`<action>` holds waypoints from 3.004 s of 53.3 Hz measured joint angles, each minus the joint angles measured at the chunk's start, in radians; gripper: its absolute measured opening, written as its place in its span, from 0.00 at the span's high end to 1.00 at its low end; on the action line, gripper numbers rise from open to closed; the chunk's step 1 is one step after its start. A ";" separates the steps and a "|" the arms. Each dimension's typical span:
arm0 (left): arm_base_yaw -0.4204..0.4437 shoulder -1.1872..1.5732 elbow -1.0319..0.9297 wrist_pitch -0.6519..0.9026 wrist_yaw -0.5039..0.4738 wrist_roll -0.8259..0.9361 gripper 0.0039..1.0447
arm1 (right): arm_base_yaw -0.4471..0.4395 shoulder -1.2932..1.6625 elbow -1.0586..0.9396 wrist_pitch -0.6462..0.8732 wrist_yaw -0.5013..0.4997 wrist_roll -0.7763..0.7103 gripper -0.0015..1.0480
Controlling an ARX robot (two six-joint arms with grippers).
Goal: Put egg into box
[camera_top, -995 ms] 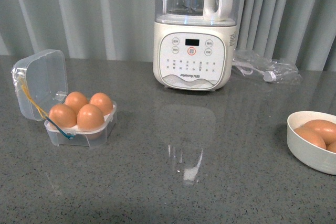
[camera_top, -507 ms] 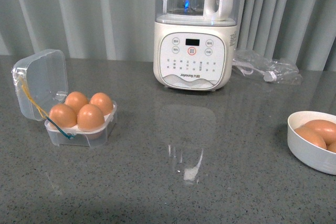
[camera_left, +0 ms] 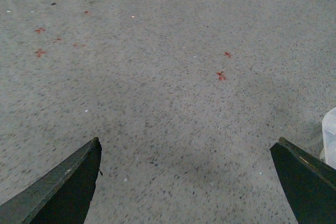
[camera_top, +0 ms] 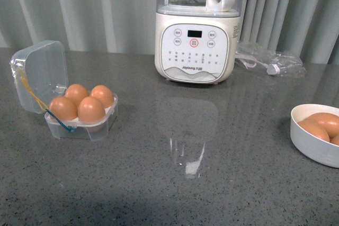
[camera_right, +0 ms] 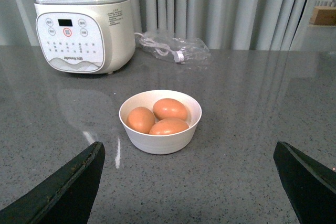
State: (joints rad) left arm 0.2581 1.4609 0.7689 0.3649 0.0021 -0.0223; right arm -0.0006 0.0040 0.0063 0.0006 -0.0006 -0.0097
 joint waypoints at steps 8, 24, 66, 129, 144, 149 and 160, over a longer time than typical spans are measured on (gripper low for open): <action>-0.004 0.129 0.142 -0.036 0.003 -0.002 0.06 | 0.000 0.000 0.000 0.000 0.000 0.000 0.07; -0.088 0.263 0.291 -0.091 0.005 -0.063 0.06 | 0.000 0.000 0.000 0.000 0.000 0.000 0.07; -0.439 0.142 0.198 -0.212 0.083 0.071 0.06 | 0.000 0.000 0.000 0.000 0.000 0.000 0.07; 0.037 -0.507 -0.037 -0.599 0.436 0.192 0.06 | 0.000 0.000 0.000 0.000 0.000 0.000 0.07; 0.063 -0.614 -0.200 -0.334 0.335 0.164 0.19 | 0.000 0.000 0.000 0.000 0.000 0.000 0.07; 0.032 -0.679 -0.338 -0.085 0.277 0.093 0.32 | 0.000 0.000 0.000 0.000 0.000 0.000 0.07; -0.061 -0.802 -0.507 0.024 0.189 0.037 0.70 | 0.000 0.000 0.000 0.000 0.000 0.000 0.07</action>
State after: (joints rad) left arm 0.1974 0.6590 0.2619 0.3889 0.1909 0.0147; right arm -0.0006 0.0040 0.0063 0.0006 -0.0006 -0.0097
